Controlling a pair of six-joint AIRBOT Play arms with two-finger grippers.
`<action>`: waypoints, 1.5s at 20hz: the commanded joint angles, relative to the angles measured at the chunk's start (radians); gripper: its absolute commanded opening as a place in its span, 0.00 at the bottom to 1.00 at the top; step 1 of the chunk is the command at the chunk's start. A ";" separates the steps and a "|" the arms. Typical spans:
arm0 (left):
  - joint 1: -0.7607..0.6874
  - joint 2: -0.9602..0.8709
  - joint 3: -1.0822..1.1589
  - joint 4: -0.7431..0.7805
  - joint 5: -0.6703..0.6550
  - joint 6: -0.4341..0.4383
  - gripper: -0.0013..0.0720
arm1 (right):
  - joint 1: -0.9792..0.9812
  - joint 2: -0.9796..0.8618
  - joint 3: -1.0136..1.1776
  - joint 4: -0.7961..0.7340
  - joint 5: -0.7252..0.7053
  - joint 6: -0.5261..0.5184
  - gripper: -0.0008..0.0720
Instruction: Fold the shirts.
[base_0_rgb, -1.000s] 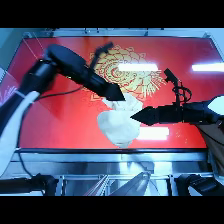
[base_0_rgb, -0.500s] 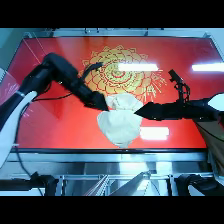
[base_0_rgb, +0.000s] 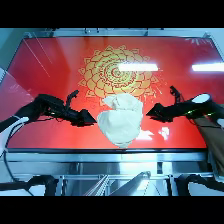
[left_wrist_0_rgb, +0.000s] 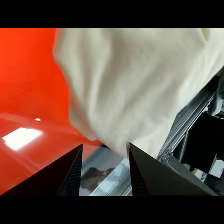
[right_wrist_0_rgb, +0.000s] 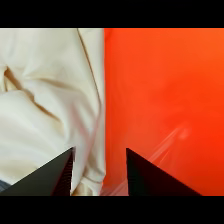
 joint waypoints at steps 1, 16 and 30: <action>-0.023 -0.125 0.051 -0.070 -0.014 0.045 0.44 | 0.041 -0.145 0.002 0.214 -0.016 -0.115 0.51; 0.117 0.055 0.627 -0.015 0.338 -0.139 0.04 | -0.230 0.213 0.311 0.444 0.188 -0.262 0.04; 0.196 0.391 0.540 0.120 0.277 -0.159 0.04 | -0.315 0.504 0.295 0.212 0.262 -0.149 0.04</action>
